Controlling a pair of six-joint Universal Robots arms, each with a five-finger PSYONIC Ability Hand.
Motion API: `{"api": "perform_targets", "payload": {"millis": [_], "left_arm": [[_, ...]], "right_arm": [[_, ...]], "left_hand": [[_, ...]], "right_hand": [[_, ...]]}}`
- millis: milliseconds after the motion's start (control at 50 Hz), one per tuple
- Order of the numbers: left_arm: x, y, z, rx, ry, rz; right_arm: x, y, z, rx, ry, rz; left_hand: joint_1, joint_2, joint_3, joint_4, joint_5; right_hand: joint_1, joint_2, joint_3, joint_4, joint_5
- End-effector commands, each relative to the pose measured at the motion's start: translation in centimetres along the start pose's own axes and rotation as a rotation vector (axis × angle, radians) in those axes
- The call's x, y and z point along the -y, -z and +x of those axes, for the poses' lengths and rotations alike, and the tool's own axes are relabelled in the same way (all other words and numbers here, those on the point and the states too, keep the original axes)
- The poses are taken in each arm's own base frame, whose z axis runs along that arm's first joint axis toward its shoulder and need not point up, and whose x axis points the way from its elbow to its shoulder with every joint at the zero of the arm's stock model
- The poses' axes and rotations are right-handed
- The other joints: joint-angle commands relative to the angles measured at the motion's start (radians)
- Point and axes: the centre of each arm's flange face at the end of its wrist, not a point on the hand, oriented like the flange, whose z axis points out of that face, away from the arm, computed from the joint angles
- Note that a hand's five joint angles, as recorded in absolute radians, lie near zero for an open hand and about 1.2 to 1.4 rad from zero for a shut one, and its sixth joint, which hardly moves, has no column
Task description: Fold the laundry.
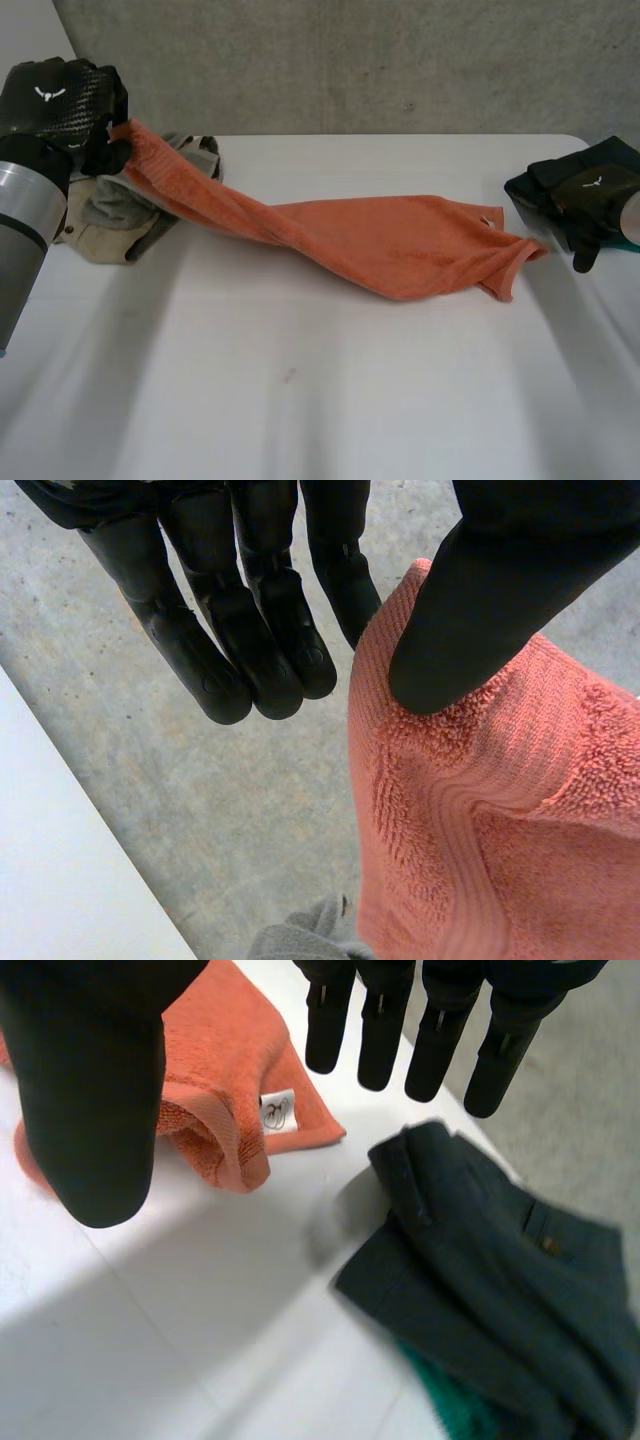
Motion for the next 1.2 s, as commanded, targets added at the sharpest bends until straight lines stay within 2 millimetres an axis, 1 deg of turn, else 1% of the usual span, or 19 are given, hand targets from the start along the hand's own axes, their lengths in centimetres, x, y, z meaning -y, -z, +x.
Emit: {"api": "perform_targets", "payload": {"millis": [20,180,320,460,520,540,560,600,640,680,700,760,780,840,860,940,1040,1140,1200], "left_arm": [[-0.3,-0.8,-0.3,0.019,-0.001,-0.005],[-1.2,-0.9,-0.2,0.018,0.005,-0.032],[-1.4,-0.8,-0.3,0.02,0.015,-0.038],[-1.6,-1.0,-0.7,0.03,0.017,-0.044],[-1.7,-1.0,-0.9,0.038,0.017,-0.049],[-1.8,-1.0,-0.9,0.037,0.017,-0.053],[-1.8,-1.0,-0.9,0.037,0.017,-0.053],[-1.8,-0.9,-0.9,0.038,0.017,-0.054],[-1.8,-0.9,-1.0,0.039,0.015,-0.057],[-1.9,-0.9,-1.1,0.043,0.013,-0.061],[-1.9,-1.0,-1.3,0.047,0.012,-0.064],[-1.3,-1.0,-1.8,0.06,0.006,-0.053],[-0.7,-1.0,-2.2,0.069,0.009,-0.041],[0.3,-0.8,-2.9,0.088,0.008,-0.026],[0.7,-0.7,-3.4,0.097,0.008,-0.025],[2.0,-0.1,-4.0,0.097,0.02,-0.025],[2.3,0.5,-3.9,0.059,0.039,-0.049],[1.4,1.0,-3.7,0.031,0.043,-0.108],[-0.8,0.4,-3.7,0.028,0.047,-0.193]], "right_arm": [[-0.9,1.9,-1.8,0.113,0.124,0.146],[-2.6,1.6,-5.0,0.233,0.176,0.296],[-4.8,-1.2,-6.6,0.199,0.256,0.331],[-6.3,-3.0,-7.7,0.202,0.297,0.337],[-6.7,-3.6,-8.5,0.206,0.309,0.35],[-6.7,-3.8,-8.5,0.2,0.313,0.354],[-6.6,-4.0,-8.5,0.185,0.316,0.363],[-6.4,-3.9,-8.4,0.175,0.299,0.365],[-5.4,-3.4,-7.4,0.157,0.201,0.363],[-3.4,-2.4,-5.4,0.113,0.1,0.393],[-1.3,-1.2,-2.9,0.06,-0.014,0.43],[1.3,0.6,1.2,-0.024,-0.179,0.486],[1.8,1.4,3.6,-0.068,-0.296,0.492],[3.1,2.8,6.1,-0.106,-0.419,0.494],[4.0,3.9,7.2,-0.118,-0.459,0.474],[4.8,6.2,8.4,-0.101,-0.503,0.342],[4.6,7.4,7.7,-0.039,-0.516,0.163],[3.7,7.3,6.7,-0.018,-0.464,0.049],[2.6,6.3,6.3,-0.028,-0.416,-0.009]], "left_hand": [[0.249,0.199,0.208,0.199,0.245],[0.249,0.199,0.208,0.199,0.245],[0.249,0.199,0.208,0.199,0.245],[0.249,0.199,0.208,0.199,0.245],[0.249,0.199,0.208,0.199,0.245],[0.249,0.199,0.208,0.199,0.245],[0.249,0.199,0.208,0.199,0.245],[0.249,0.199,0.208,0.199,0.245],[0.249,0.199,0.208,0.199,0.245],[0.249,0.199,0.208,0.199,0.245],[0.249,0.199,0.208,0.199,0.245],[0.249,0.199,0.208,0.199,0.245],[0.249,0.199,0.208,0.199,0.245],[0.249,0.199,0.208,0.199,0.245],[0.249,0.199,0.208,0.199,0.245],[0.249,0.199,0.208,0.199,0.245],[0.249,0.199,0.208,0.199,0.245],[0.249,0.199,0.208,0.199,0.245],[0.249,0.199,0.208,0.199,0.245]], "right_hand": [[0.095,0.122,0.097,0.094,0.084],[0.139,0.166,0.142,0.138,0.128],[0.259,0.286,0.262,0.258,0.248],[0.459,0.486,0.461,0.458,0.448],[0.608,0.635,0.61,0.607,0.597],[0.739,0.767,0.742,0.738,0.728],[0.994,1.021,0.997,0.993,0.983],[0.997,1.024,0.999,0.996,0.985],[0.997,1.024,0.999,0.996,0.985],[0.997,1.024,0.999,0.996,0.985],[0.997,1.024,0.999,0.996,0.985],[0.997,1.024,0.999,0.996,0.985],[0.997,1.024,0.999,0.996,0.985],[0.997,1.024,0.999,0.996,0.985],[0.997,1.024,0.999,0.996,0.985],[0.997,1.024,0.999,0.996,0.985],[0.997,1.024,0.999,0.996,0.985],[0.997,1.024,0.999,0.996,0.985],[0.997,1.024,0.999,0.996,0.985]]}}
